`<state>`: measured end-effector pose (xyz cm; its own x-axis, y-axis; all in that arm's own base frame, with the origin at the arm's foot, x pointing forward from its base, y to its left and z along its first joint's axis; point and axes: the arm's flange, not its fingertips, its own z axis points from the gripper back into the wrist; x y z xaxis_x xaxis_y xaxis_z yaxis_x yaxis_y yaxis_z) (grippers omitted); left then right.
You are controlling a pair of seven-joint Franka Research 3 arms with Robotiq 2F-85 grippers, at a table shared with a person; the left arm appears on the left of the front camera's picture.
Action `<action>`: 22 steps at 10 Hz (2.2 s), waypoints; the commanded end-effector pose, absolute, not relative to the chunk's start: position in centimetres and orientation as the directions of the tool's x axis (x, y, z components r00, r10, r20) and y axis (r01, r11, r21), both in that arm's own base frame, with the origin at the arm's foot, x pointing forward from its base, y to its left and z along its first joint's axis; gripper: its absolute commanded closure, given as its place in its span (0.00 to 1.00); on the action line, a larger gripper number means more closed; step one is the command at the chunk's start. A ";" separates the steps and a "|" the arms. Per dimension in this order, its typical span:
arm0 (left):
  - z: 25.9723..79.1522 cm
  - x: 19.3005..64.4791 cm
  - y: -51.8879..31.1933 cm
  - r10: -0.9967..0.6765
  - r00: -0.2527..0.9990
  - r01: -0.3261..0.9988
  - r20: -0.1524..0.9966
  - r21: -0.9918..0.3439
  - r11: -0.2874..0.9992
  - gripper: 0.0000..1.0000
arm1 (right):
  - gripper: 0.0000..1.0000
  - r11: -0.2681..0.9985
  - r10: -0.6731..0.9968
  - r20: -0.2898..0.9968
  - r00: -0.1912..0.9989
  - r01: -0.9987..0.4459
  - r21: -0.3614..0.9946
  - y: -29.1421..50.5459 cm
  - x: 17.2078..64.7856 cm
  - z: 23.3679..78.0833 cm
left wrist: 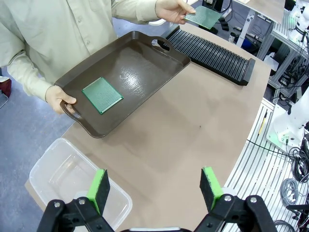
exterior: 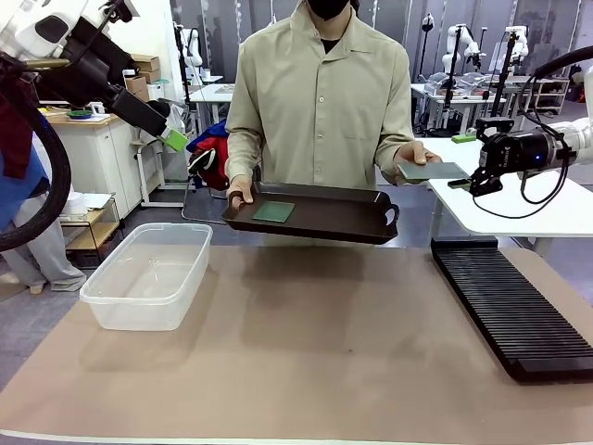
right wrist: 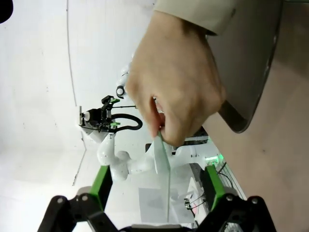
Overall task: Sort PCBs into racks and boxes based on the side picked up.
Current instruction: Pick up the Blank PCB handed by the Human, then if the short side of the Blank PCB is picked up, insert it into the PCB Rack ; if the long side is picked up, place it in the Organizing box.
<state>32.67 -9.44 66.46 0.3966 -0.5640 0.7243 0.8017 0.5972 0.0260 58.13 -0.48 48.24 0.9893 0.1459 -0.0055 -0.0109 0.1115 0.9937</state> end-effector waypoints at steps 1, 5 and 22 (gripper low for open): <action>66.4 32.7 -9.4 -0.562 0.395 0.806 0.727 0.019 0.592 0.00 | 0.00 0.064 0.153 0.024 0.988 -0.034 0.997 -0.5 58.7 48.5; 66.4 32.7 -9.4 -0.562 0.395 0.806 0.727 0.019 0.592 0.00 | 0.86 0.027 0.187 0.063 0.980 -0.069 0.997 0.1 58.4 48.0; 66.4 32.7 -9.4 -0.562 0.395 0.806 0.727 0.019 0.592 0.00 | 1.00 0.050 0.222 0.003 0.975 -0.015 0.999 0.6 57.7 47.3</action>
<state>32.67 -9.44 66.46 0.3966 -0.5640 0.7243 0.8017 0.5972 0.0260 57.93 0.38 47.34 0.9812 0.1923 -0.0149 0.0015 0.0697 0.9976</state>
